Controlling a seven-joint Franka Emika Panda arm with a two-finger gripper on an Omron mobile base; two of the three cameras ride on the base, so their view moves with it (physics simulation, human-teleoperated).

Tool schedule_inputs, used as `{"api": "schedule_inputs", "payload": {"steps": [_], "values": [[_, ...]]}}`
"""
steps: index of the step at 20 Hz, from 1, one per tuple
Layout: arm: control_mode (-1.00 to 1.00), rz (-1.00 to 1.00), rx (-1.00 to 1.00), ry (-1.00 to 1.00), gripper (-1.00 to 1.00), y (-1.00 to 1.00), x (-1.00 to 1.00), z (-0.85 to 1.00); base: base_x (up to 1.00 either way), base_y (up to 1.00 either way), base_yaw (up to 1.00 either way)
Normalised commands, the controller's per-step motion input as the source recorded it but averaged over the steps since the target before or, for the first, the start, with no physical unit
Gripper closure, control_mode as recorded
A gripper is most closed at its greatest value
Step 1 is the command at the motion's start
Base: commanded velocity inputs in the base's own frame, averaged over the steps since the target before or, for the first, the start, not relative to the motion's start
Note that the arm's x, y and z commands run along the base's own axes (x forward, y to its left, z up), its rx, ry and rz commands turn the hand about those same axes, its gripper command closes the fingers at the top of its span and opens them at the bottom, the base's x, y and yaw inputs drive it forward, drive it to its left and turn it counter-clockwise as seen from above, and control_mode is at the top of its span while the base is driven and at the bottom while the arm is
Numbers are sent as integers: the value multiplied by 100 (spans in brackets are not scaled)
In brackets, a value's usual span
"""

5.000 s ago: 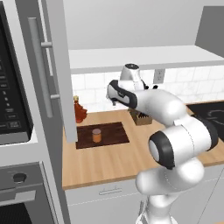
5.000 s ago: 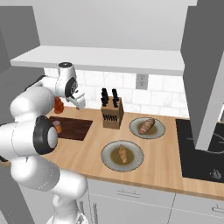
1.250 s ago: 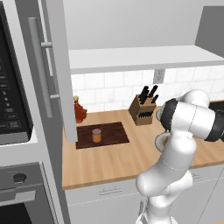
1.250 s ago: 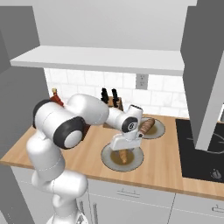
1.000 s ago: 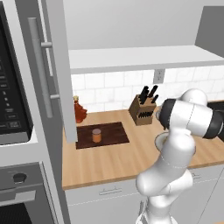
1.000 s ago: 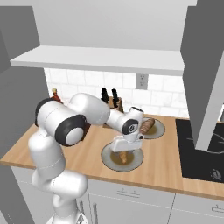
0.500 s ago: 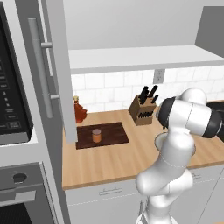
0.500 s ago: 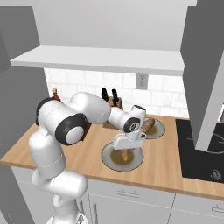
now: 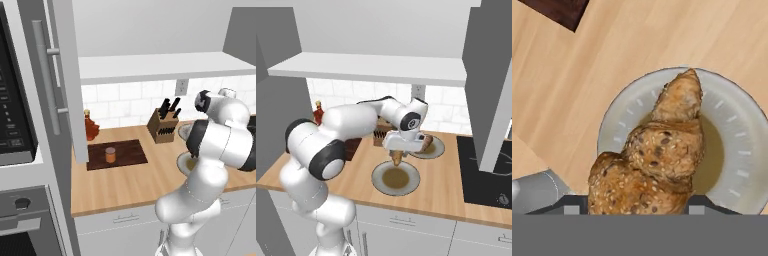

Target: From the different types of pastries on the counter, select a croissant and place it on the cutting board. Then retrieve a jar of jam from the cabinet and place it alongside the croissant on the cutting board.

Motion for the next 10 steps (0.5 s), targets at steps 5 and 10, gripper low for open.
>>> {"api": "schedule_inputs", "payload": {"steps": [5,10], "values": [[-100,-18,2,-3,100,56,0,65,0,0,0],[-100,-26,0,-10,100,65,0,44,0,0,0]]}}
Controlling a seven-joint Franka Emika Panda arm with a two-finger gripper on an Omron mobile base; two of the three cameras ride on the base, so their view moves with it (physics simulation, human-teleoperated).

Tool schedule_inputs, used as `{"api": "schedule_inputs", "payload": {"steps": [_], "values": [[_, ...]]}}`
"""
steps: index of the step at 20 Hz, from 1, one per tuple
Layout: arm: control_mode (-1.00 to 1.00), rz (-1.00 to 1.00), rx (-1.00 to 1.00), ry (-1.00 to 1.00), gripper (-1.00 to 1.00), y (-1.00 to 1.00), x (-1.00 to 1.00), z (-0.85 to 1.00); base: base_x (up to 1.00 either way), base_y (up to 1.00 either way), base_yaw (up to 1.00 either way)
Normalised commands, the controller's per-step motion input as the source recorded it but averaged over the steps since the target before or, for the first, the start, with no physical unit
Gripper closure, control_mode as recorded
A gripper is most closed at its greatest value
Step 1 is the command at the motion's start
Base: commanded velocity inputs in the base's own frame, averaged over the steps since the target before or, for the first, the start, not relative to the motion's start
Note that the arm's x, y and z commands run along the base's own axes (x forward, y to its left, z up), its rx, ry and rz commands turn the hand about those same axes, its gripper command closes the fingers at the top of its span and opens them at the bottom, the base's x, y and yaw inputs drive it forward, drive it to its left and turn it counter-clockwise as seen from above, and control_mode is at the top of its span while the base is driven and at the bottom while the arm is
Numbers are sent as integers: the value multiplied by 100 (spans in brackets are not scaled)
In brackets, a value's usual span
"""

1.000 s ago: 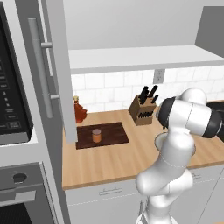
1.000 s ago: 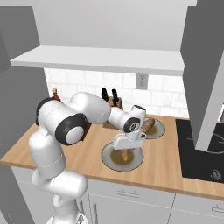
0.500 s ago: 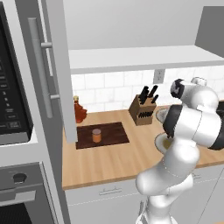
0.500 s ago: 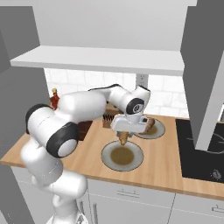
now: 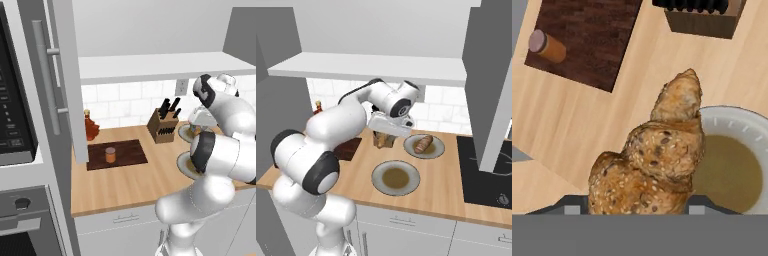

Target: From the different types of pastries on the counter, select a croissant and place it on the cutting board. Then retrieve a jar of jam from the cabinet and place it alongside the croissant on the cutting board.

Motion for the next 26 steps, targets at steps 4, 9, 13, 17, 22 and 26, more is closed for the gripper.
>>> {"api": "schedule_inputs", "payload": {"steps": [4,9,13,17,22,26], "values": [[-100,-28,0,-12,100,57,-3,17,0,0,0],[-100,-33,-2,-10,100,96,-29,-10,0,0,0],[-100,-35,-8,-9,100,100,-13,-5,0,0,0],[-100,-3,-3,-12,100,69,-18,-4,0,0,0],[-100,-4,-15,0,100,26,83,0,0,0,0],[-100,0,-9,0,100,22,63,5,0,0,0]]}}
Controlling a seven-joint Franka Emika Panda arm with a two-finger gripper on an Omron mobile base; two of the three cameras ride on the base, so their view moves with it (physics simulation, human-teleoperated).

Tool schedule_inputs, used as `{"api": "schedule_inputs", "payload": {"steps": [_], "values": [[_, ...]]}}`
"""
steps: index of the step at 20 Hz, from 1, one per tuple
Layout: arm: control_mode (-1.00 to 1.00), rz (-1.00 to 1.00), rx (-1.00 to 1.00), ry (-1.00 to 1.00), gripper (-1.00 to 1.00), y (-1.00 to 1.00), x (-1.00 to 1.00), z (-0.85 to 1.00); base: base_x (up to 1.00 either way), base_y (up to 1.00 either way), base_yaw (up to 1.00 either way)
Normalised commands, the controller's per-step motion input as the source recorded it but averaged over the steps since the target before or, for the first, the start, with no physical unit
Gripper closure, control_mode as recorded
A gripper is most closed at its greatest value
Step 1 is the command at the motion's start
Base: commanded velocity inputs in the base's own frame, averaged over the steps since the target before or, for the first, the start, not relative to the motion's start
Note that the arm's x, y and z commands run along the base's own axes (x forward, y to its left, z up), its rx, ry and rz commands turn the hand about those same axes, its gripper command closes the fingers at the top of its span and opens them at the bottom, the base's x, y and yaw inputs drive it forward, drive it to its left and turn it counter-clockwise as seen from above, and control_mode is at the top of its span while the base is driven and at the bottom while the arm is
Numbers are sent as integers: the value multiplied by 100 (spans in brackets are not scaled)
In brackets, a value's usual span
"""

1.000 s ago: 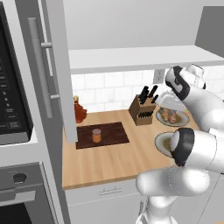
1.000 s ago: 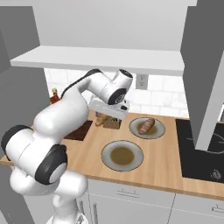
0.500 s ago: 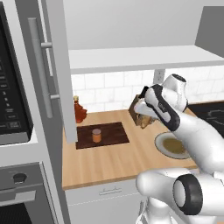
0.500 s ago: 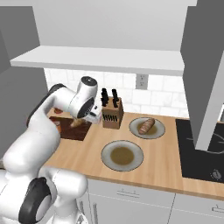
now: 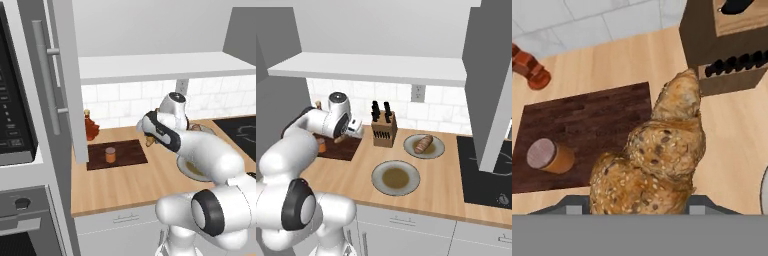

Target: From the different types of pastries on the counter, select a croissant and place it on the cutting board. Then retrieve a jar of jam from the cabinet and place it alongside the croissant on the cutting board.

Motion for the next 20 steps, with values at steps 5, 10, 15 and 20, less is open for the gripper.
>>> {"api": "schedule_inputs", "payload": {"steps": [5,10,15,20], "values": [[-100,2,-4,20,100,32,43,-44,0,0,0],[-100,2,-4,25,100,39,25,-47,0,0,0],[-100,0,-6,32,100,10,79,-1,0,0,0],[-100,2,-2,13,100,0,40,-11,0,0,0]]}}
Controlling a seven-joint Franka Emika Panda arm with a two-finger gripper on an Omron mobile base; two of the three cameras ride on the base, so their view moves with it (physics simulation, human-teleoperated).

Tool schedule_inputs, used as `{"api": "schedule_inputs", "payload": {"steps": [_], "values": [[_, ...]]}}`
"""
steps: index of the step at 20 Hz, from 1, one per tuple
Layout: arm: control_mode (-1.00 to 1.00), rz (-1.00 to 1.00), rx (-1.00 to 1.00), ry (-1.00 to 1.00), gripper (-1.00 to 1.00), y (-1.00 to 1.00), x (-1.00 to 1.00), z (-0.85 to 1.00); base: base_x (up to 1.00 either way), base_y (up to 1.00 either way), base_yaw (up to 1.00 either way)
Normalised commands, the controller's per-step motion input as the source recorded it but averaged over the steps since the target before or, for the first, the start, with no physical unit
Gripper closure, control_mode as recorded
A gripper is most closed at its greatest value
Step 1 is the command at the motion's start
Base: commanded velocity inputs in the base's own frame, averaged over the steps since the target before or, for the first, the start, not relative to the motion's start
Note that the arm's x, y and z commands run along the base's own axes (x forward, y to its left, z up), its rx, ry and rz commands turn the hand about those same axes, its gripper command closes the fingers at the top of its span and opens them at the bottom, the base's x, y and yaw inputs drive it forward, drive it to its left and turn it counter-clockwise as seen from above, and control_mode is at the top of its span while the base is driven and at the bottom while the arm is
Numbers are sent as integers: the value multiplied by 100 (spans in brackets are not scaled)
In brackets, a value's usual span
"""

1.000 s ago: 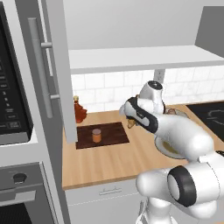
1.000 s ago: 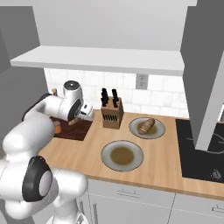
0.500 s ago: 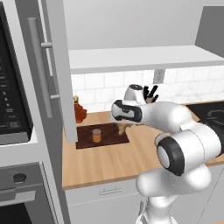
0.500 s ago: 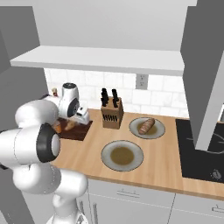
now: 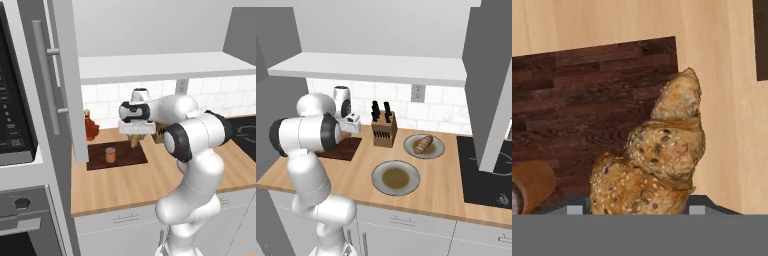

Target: From the different types of pastries on the counter, select a croissant and place it on the cutting board. Then retrieve a jar of jam from the cabinet and place it alongside the croissant on the cutting board.

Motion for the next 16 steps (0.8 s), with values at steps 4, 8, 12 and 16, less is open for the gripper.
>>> {"api": "schedule_inputs", "payload": {"steps": [4,8,12,16], "values": [[-100,0,6,17,100,1,0,-64,0,0,0],[-100,0,14,9,100,7,-2,-55,0,0,0],[-100,0,9,1,100,26,6,-15,0,0,0],[-100,0,2,0,100,38,9,-19,0,0,0]]}}
